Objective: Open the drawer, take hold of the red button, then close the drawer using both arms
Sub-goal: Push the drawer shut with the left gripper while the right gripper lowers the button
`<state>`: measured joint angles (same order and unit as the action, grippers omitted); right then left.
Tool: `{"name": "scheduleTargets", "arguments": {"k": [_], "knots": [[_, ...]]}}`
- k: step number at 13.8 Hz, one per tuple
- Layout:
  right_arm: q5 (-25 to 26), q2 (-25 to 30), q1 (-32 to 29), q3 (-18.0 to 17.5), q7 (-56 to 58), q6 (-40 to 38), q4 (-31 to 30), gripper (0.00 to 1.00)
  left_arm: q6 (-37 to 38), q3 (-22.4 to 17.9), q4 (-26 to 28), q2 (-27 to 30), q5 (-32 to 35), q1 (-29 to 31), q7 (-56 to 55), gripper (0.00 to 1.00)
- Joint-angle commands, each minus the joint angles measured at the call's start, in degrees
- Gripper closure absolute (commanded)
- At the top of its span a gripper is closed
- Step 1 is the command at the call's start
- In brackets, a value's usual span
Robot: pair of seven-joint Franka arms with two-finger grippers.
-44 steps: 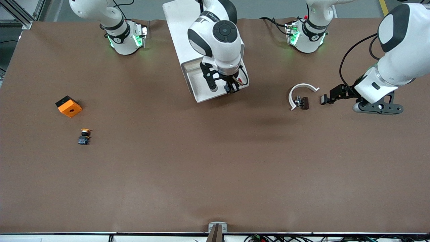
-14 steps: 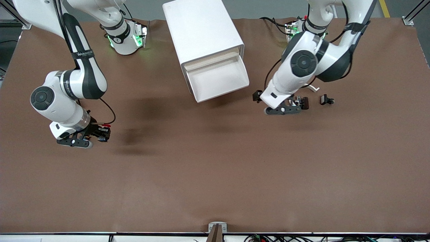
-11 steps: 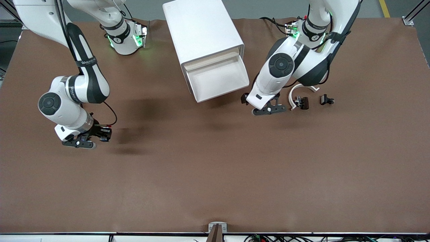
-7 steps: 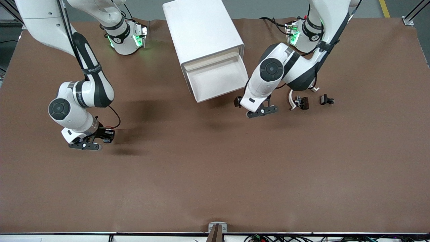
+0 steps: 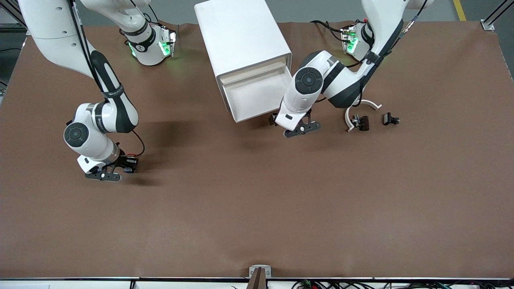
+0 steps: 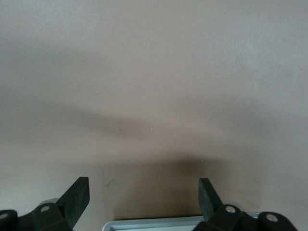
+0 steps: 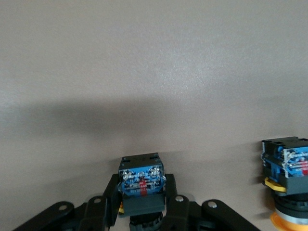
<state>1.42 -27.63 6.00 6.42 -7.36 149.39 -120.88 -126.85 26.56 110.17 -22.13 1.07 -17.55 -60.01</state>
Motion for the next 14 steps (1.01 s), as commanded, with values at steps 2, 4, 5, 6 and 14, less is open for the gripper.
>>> {"name": "scheduleTargets", "arguments": {"k": [2,4,5,6,14], "knots": [[1.3,0.2,-1.6,-1.1,0.2,3.3,-3.0,1.0,-0.3,0.1,-0.8,-1.0,1.5,-3.3,-4.1,0.0],[1.3,0.3,-2.5,-1.1,0.2,3.1,-3.2,1.0,-0.3,0.2,-0.8,-1.7,1.5,-4.9,-5.5,0.0],[1.4,0.3,-2.7,-1.1,0.2,2.8,-3.2,1.0,-0.3,0.2,-0.8,-1.8,1.5,-5.7,-6.3,0.0],[1.3,0.5,-2.7,-1.1,0.3,2.3,-3.2,1.0,-0.3,0.2,-0.8,-1.9,1.5,-6.5,-6.9,0.0],[1.3,2.4,-2.4,-1.1,0.2,-2.0,-3.1,1.0,0.1,0.3,-1.6,-3.5,0.8,-12.1,-14.9,0.0]]}}
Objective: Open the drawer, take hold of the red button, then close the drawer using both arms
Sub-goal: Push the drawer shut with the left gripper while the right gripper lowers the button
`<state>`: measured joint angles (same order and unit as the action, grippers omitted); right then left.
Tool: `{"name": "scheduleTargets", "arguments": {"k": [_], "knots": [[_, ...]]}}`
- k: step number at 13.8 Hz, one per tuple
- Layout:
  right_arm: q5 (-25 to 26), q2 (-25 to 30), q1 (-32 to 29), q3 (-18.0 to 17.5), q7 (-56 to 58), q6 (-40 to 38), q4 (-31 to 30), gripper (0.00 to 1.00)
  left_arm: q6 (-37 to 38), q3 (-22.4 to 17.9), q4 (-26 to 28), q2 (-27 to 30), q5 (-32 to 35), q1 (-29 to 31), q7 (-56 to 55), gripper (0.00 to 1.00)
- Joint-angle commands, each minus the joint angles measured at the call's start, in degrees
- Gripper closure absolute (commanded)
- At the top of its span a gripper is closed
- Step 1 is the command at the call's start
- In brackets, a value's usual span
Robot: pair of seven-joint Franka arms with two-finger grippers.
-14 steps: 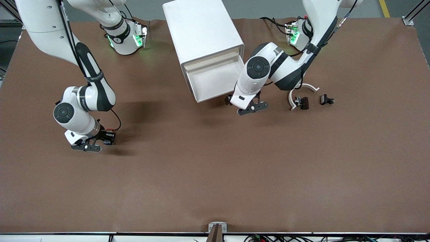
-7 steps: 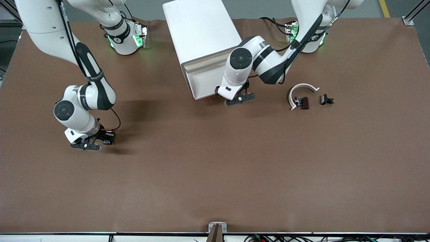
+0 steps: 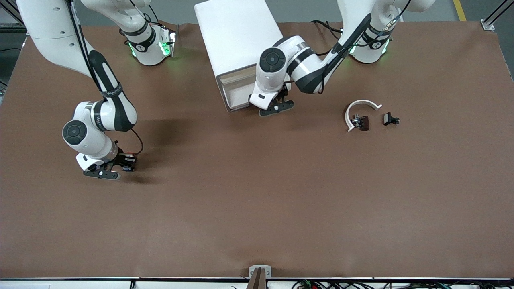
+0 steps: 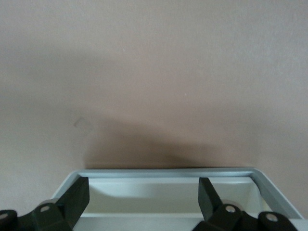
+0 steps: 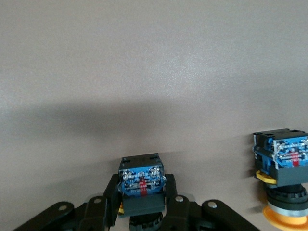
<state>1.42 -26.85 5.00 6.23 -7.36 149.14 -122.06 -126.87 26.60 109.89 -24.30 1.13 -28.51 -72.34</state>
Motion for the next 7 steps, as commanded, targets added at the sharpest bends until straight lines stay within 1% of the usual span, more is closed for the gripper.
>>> {"name": "scheduleTargets", "arguments": {"k": [1,7], "knots": [[1.3,2.2,-1.4,-0.9,0.2,-2.4,-2.0,1.0,0.2,0.6,-1.3,-1.5,0.6,-1.5,-3.9,0.0],[1.3,2.8,-1.6,-0.9,0.2,-3.4,-2.0,1.0,0.4,2.3,-2.2,-3.6,0.0,-3.0,-8.6,0.0]]}}
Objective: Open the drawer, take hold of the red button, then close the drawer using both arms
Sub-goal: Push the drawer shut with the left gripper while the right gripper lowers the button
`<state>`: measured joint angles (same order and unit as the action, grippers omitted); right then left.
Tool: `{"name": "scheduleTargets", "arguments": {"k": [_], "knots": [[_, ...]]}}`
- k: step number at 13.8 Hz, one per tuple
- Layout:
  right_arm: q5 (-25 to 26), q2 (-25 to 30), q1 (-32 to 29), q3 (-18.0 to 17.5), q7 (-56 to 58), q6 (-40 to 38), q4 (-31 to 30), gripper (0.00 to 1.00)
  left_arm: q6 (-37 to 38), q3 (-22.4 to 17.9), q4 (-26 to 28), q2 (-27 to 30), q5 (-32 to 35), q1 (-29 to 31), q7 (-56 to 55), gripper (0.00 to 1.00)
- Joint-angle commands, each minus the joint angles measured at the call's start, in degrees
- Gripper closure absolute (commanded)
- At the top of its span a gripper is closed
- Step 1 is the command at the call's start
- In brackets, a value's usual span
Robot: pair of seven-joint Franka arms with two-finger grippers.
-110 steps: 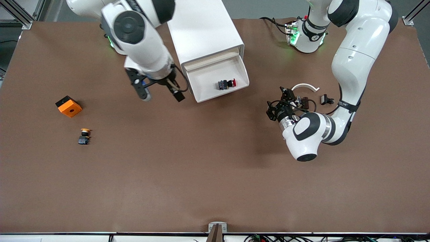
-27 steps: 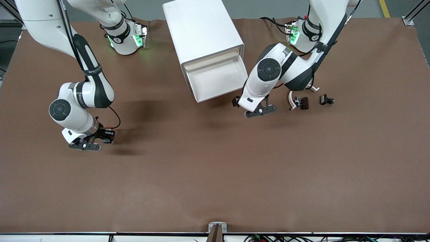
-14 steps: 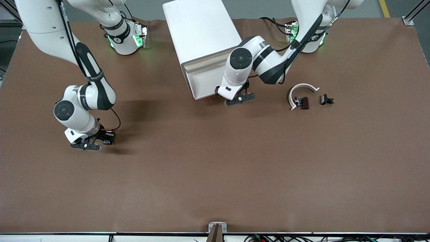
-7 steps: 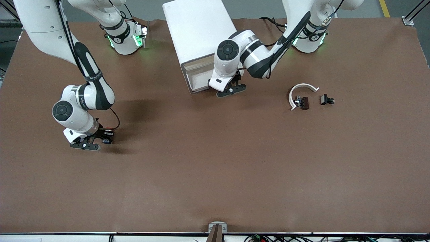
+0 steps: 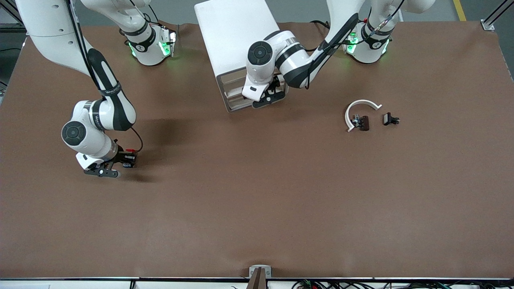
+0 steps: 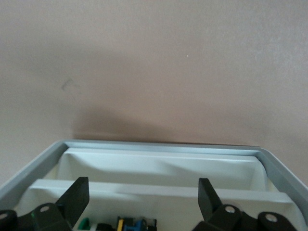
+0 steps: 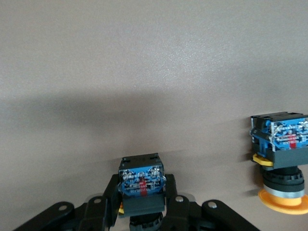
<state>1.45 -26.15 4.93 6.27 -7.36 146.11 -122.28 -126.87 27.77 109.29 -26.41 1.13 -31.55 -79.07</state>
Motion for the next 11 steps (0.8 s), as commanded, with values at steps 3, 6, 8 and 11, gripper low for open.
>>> {"name": "scheduleTargets", "arguments": {"k": [3,6,8,11], "knots": [[1.4,2.6,-1.5,-0.9,0.3,-0.5,-1.7,1.0,0.4,1.6,-2.1,-1.6,-2.4,0.2,-1.6,0.0],[1.3,2.7,-1.7,-0.9,0.2,-0.5,-1.6,0.3,1.2,1.7,-2.5,-1.9,-6.2,1.1,-0.6,0.0],[1.3,3.1,-1.9,-0.9,0.2,-0.5,-1.5,0.0,1.8,1.7,-3.6,-2.9,-7.4,1.1,0.0,0.0],[1.4,3.8,-2.0,-0.9,0.2,-0.6,-1.1,0.0,1.8,1.5,-3.7,-2.9,-7.1,1.1,0.4,0.0]]}}
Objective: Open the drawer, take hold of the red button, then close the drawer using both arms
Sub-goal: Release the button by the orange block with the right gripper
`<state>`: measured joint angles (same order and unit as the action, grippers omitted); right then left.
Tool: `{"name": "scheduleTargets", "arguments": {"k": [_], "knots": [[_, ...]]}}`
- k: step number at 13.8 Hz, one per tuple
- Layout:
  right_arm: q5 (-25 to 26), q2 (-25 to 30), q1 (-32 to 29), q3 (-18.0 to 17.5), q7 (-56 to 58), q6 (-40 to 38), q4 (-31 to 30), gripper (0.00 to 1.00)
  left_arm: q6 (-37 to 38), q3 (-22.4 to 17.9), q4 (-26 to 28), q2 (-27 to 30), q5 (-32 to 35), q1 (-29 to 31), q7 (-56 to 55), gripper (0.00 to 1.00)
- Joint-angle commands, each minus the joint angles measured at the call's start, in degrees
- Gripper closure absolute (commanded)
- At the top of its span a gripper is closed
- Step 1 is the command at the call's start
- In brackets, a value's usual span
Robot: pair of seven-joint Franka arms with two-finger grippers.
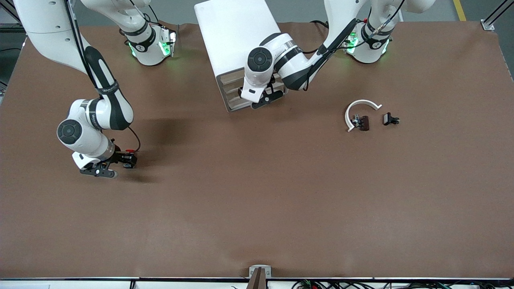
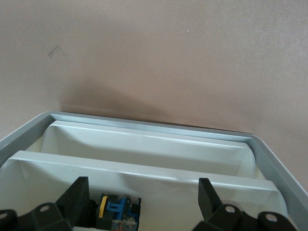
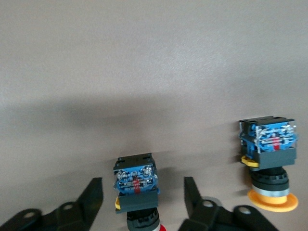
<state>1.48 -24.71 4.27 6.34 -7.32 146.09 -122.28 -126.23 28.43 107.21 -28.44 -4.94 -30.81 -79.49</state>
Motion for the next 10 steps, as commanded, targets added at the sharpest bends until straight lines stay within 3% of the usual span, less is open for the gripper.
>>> {"name": "scheduleTargets", "arguments": {"k": [1,7,10], "knots": [[1.3,3.0,-1.3,-1.0,0.3,-0.7,-0.8,0.0,1.2,0.8,-2.2,-1.0,-0.8,0.3,0.9,0.0],[1.2,5.8,-1.1,-1.2,0.1,-25.1,14.5,0.0,1.2,0.3,-7.8,-1.7,4.2,9.0,3.9,0.0],[1.2,8.6,-1.0,-1.3,0.1,-32.0,18.7,0.0,1.3,0.3,-8.2,-1.5,4.8,13.6,9.3,0.0]]}}
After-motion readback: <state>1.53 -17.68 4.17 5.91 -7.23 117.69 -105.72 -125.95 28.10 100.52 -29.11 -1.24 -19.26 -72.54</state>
